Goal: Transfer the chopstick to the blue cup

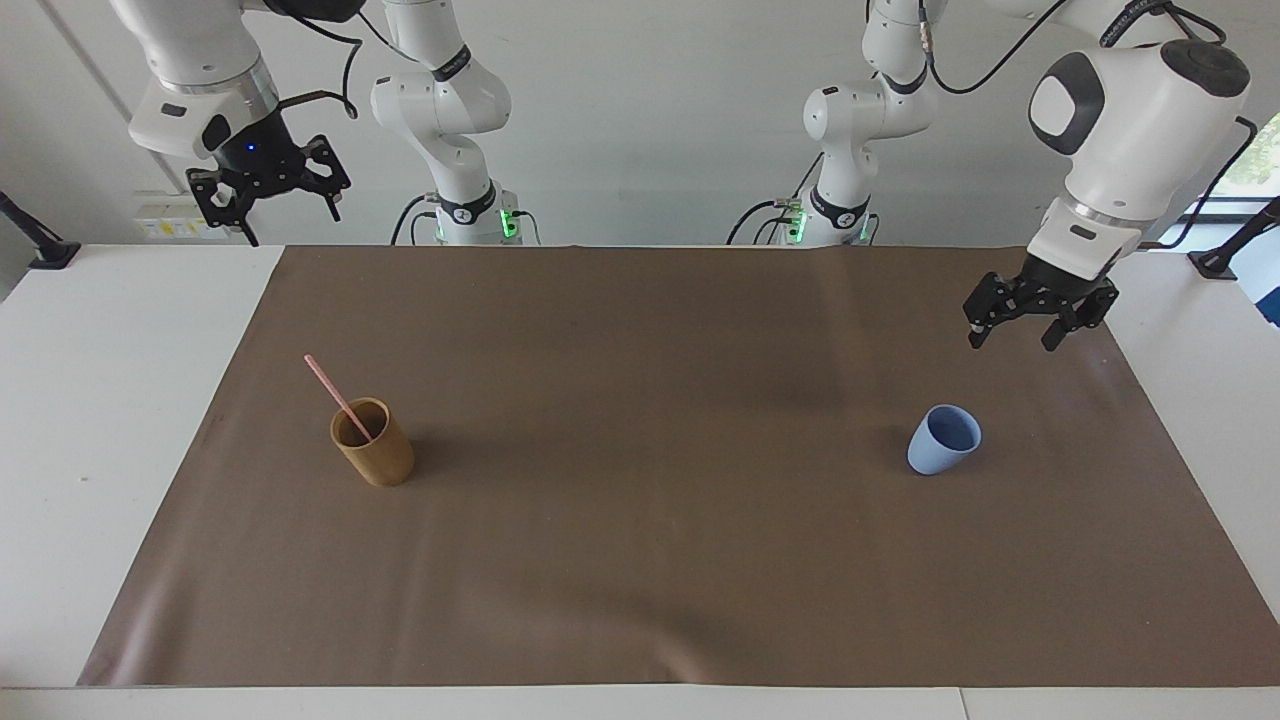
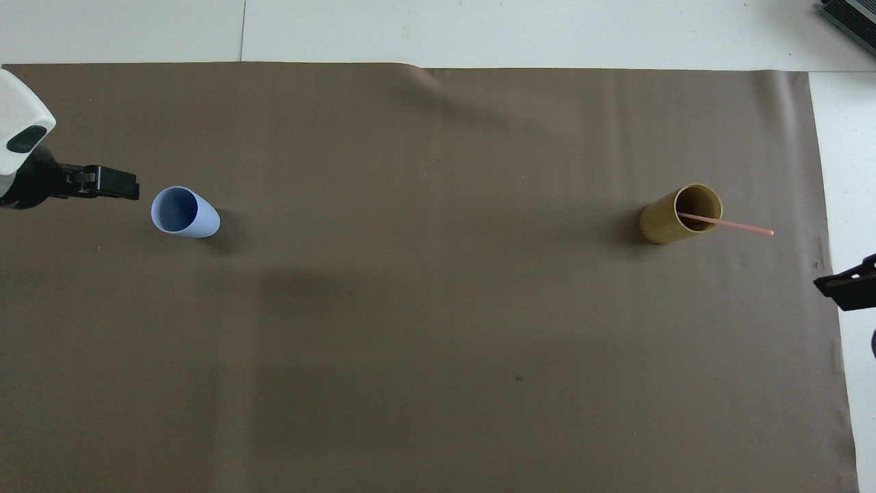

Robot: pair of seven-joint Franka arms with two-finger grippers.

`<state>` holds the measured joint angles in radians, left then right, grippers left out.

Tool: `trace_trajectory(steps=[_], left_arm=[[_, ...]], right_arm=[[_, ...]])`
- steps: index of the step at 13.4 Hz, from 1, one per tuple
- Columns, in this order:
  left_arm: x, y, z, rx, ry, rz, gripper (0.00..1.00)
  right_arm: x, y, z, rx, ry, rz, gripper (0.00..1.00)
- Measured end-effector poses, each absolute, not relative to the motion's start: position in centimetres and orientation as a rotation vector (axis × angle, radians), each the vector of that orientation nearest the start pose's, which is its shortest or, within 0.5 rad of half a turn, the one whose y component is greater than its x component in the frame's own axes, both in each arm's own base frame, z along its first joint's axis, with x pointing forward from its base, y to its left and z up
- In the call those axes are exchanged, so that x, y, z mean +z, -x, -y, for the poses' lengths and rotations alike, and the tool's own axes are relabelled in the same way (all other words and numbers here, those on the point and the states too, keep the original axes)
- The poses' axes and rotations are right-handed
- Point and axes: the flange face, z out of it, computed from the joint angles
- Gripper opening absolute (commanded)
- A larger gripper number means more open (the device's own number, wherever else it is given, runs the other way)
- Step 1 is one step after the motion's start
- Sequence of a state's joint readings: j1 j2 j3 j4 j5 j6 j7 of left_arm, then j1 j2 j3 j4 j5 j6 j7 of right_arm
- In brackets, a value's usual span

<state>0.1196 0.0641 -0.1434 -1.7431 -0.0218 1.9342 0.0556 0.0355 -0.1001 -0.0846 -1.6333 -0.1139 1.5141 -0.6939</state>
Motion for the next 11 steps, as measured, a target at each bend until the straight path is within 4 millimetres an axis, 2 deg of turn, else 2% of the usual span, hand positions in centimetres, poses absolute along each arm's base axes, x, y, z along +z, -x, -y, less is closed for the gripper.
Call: trace_trajectory(steps=[2, 4, 8, 11], left_arm=[[50.2, -60.5, 0.2, -0.196, 3.166, -0.085, 1.0], [47.4, -61.4, 0.0, -0.176, 3.173, -0.079, 1.0], [41.1, -63.2, -1.4, -0.137, 3.189, -0.041, 1.0], [38.7, -63.2, -1.7, -0.142, 3.191, -0.029, 1.0]], right_arm=[[62.7, -52.3, 4.0, 0.093, 3.03, 1.231, 1.0], [61.0, -53.1, 3.3, 0.101, 3.003, 1.384, 1.0], [57.8, -54.5, 1.6, 0.148, 2.982, 1.489, 1.0], [52.4, -56.6, 1.4, 0.192, 2.958, 1.523, 1.0]])
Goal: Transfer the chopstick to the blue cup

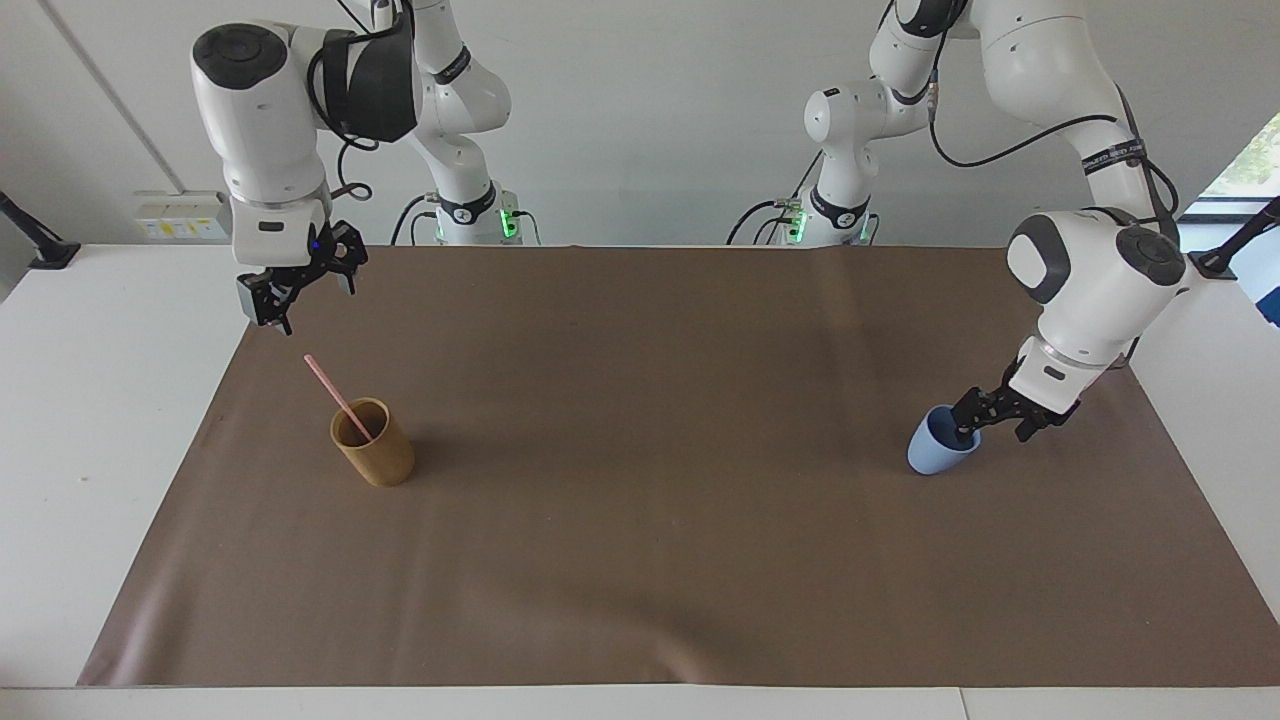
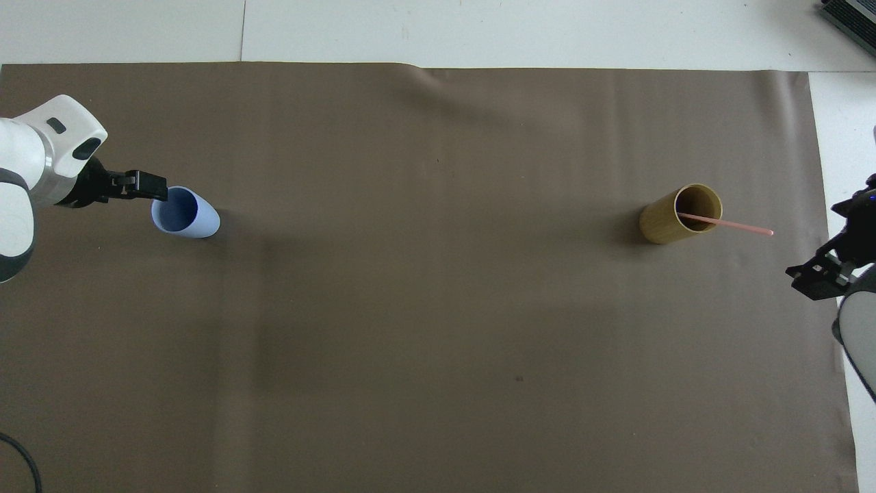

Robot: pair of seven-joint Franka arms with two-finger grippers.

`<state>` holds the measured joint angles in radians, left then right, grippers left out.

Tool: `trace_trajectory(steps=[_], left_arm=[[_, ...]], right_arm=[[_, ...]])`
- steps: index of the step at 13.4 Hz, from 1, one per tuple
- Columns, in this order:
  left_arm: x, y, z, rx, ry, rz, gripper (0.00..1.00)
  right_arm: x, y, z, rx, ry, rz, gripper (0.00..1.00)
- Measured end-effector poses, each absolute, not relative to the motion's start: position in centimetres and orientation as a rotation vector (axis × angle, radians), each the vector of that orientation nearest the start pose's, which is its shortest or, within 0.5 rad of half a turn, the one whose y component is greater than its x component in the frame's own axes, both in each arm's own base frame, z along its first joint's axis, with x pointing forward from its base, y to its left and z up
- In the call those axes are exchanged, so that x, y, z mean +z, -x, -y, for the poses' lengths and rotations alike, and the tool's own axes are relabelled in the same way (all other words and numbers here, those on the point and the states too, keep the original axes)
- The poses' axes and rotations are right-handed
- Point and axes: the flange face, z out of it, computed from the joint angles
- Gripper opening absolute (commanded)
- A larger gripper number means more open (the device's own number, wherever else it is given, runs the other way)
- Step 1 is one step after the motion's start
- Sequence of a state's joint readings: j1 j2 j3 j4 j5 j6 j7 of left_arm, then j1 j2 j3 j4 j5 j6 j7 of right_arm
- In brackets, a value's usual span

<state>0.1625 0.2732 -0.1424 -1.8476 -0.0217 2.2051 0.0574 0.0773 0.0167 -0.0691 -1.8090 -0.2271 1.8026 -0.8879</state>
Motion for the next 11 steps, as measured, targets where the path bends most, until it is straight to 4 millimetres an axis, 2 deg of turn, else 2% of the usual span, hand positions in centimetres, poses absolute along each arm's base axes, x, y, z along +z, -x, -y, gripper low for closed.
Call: trace_trajectory(steps=[1, 3, 4, 6, 8, 9, 10, 11], left_arm=[[38.0, -62.9, -1.7, -0.122, 3.193, -0.029, 1.0], [36.9, -62.3, -1.5, -0.087, 3.195, -0.033, 1.0], [36.5, -62.1, -1.3, -0.075, 3.196, -0.037, 1.0], [36.2, -61.9, -1.1, -0.066, 3.198, -0.044, 0.97], [36.1, -61.9, -0.9, -0.065, 3.199, -0.049, 0.83], [36.1, -61.9, -0.9, -0.065, 3.199, -0.049, 0.72], [36.2, -61.9, -0.8, -0.066, 3.199, -0.05, 0.49], [36.2, -61.9, -0.8, -0.067, 3.199, -0.051, 0.39]], right_arm=[[50.5, -57.2, 1.4, 0.213, 2.95, 1.536, 1.0], [48.1, -57.4, 1.8, 0.262, 2.945, 1.585, 1.0], [47.3, -57.3, 2.4, 0.273, 2.934, 1.612, 0.96], [46.4, -57.0, 4.1, 0.289, 2.91, 1.635, 0.81], [46.1, -56.8, 5.0, 0.304, 2.901, 1.636, 0.66], [46.1, -56.7, 5.2, 0.305, 2.901, 1.634, 0.57], [46.1, -56.7, 5.2, 0.305, 2.902, 1.632, 0.5], [46.1, -56.7, 5.2, 0.305, 2.901, 1.634, 0.44]])
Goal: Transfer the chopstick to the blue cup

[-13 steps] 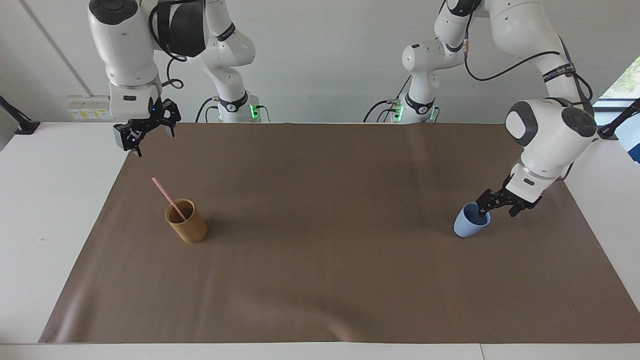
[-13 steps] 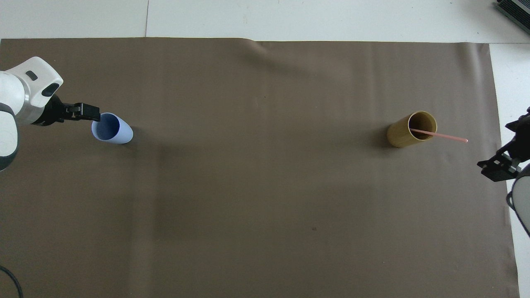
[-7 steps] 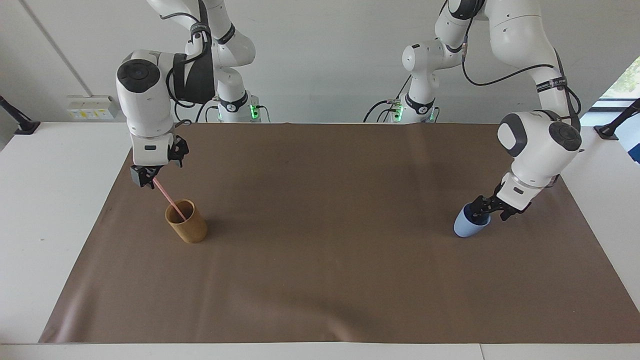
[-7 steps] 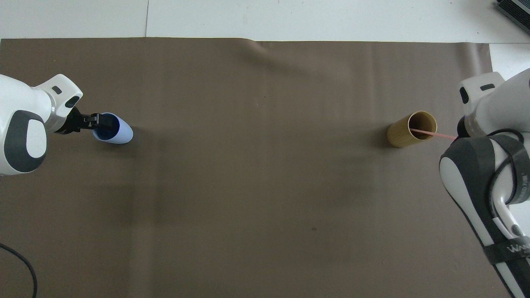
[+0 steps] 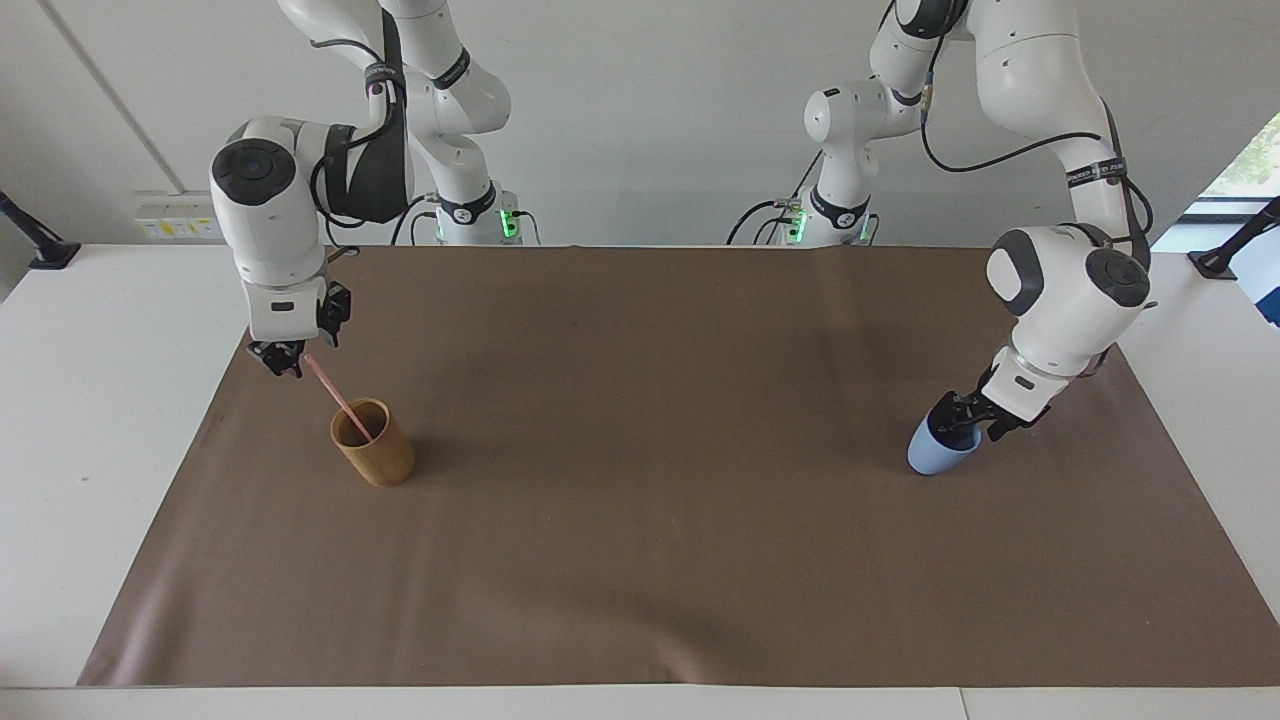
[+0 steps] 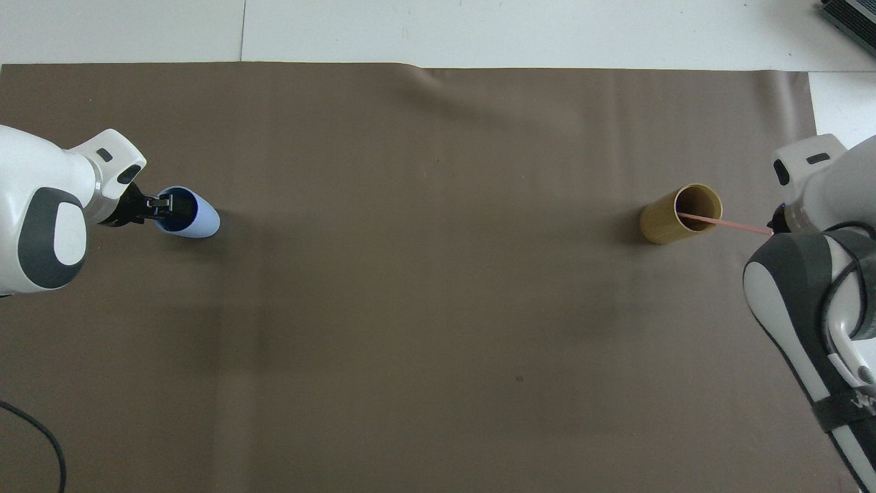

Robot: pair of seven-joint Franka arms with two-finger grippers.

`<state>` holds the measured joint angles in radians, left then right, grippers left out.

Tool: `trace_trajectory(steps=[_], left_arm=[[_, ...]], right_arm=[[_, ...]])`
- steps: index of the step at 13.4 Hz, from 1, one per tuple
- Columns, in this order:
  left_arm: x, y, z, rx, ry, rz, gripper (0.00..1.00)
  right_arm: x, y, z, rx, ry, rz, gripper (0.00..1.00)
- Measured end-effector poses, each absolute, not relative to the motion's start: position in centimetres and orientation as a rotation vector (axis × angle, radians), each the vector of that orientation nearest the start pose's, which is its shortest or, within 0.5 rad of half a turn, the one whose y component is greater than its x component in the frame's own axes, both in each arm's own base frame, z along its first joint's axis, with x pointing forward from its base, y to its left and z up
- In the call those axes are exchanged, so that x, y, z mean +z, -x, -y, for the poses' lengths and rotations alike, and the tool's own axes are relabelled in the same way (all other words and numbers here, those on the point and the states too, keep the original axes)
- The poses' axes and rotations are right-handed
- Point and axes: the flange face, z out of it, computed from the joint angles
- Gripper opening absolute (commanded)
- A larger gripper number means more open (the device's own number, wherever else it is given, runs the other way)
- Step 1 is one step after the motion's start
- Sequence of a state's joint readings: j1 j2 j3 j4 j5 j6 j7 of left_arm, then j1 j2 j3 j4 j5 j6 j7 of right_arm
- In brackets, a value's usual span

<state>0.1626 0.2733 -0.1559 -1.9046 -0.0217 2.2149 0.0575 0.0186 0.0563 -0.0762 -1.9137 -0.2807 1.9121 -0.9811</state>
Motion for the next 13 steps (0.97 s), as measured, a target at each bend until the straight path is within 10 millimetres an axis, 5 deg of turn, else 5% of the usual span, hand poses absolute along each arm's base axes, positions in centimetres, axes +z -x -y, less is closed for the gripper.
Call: trace_trajectory(steps=[2, 3, 10, 13], left_arm=[[36.2, -61.9, -0.7, -0.068, 3.199, -0.053, 0.13], [36.2, -61.9, -0.7, -0.069, 3.199, -0.053, 0.07], [36.5, -62.0, 0.1, -0.078, 3.201, -0.074, 0.0], [36.6, -61.8, 4.2, -0.072, 3.201, -0.176, 0.0]], right_arm=[[46.2, -56.7, 4.9, 0.303, 2.898, 1.641, 0.15], [46.2, -56.7, 4.9, 0.303, 2.897, 1.642, 0.01], [46.3, -56.6, 4.9, 0.305, 2.898, 1.639, 0.0], [46.8, -56.5, 5.0, 0.329, 2.897, 1.624, 0.0]])
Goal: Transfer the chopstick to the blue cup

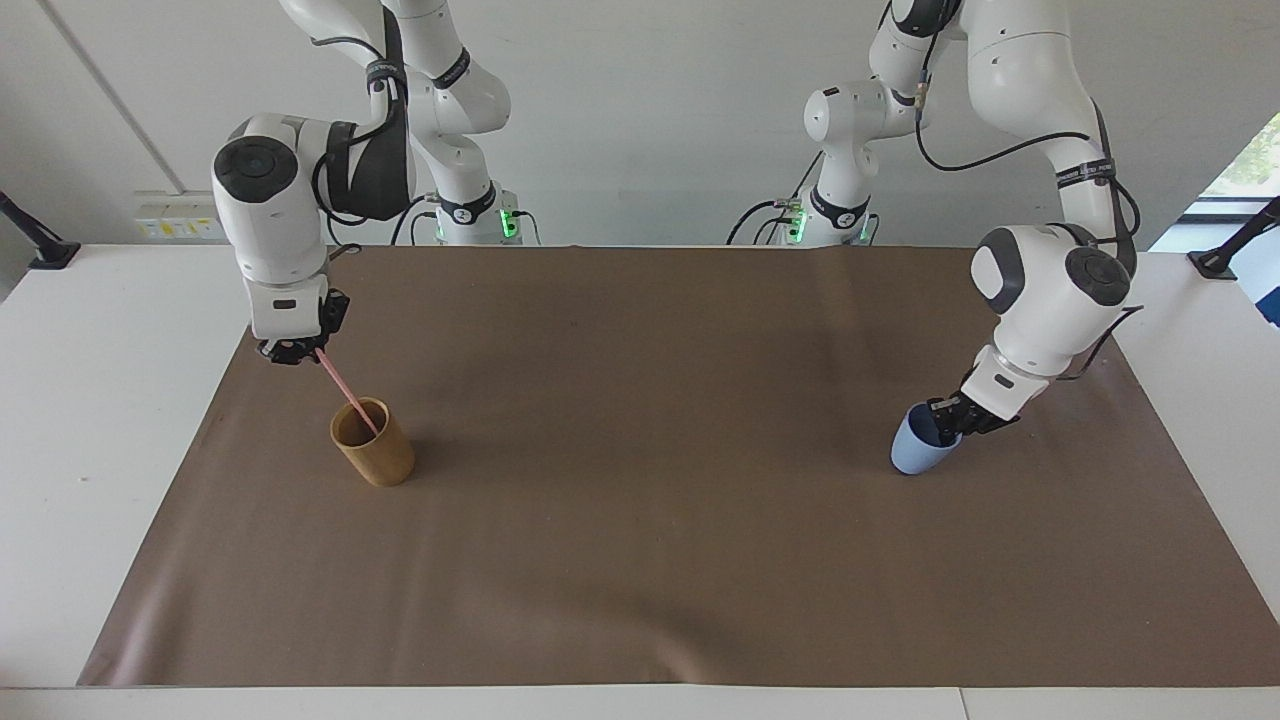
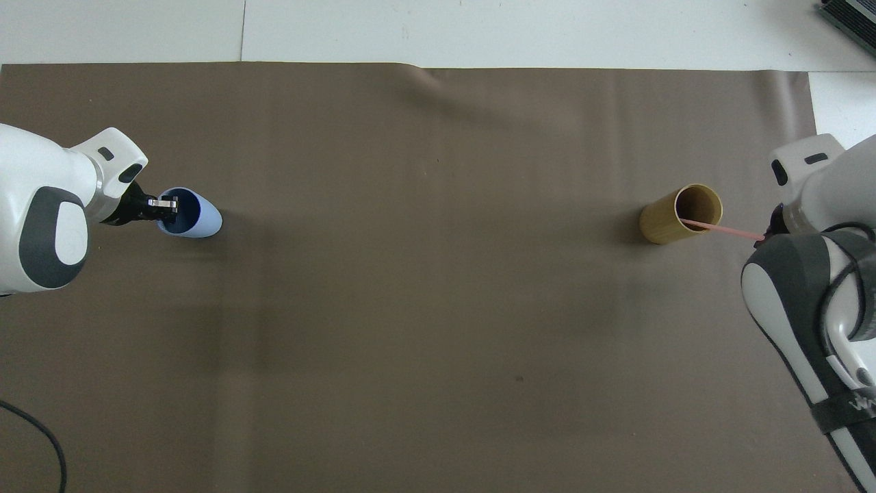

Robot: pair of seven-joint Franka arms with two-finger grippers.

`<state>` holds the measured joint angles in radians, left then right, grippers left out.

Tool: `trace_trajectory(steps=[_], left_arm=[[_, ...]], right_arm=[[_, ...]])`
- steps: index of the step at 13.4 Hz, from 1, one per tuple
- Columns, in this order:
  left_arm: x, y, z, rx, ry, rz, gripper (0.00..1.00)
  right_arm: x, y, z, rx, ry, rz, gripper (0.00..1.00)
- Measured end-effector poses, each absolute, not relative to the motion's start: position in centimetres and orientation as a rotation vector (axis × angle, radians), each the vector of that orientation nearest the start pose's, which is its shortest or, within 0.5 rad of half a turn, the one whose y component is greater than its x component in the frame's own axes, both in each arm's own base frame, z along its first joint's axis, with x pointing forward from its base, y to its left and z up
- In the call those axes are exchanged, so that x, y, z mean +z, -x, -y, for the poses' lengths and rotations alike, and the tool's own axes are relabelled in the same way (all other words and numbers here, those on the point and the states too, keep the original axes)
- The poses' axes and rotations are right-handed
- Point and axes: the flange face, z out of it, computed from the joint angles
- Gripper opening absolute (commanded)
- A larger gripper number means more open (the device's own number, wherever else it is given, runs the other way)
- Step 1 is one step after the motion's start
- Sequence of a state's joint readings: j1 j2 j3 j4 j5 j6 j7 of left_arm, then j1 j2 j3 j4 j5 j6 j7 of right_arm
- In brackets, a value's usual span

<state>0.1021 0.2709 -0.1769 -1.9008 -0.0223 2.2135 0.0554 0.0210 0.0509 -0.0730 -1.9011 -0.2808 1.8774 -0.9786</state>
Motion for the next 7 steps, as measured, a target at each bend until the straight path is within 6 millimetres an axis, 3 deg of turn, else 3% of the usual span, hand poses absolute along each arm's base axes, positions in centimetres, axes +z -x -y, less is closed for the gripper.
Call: trace_trajectory(steps=[4, 7], left_arm=[[36.7, -60.3, 12.0, 0.002, 3.202, -0.198, 0.0], [36.7, -58.8, 15.8, 0.078, 3.194, -0.127, 0.0]], right_arm=[[50.4, -56.2, 5.3, 0.37, 2.911, 1.579, 0.0], [52.8, -55.4, 5.5, 0.394, 2.918, 1.548, 0.0]])
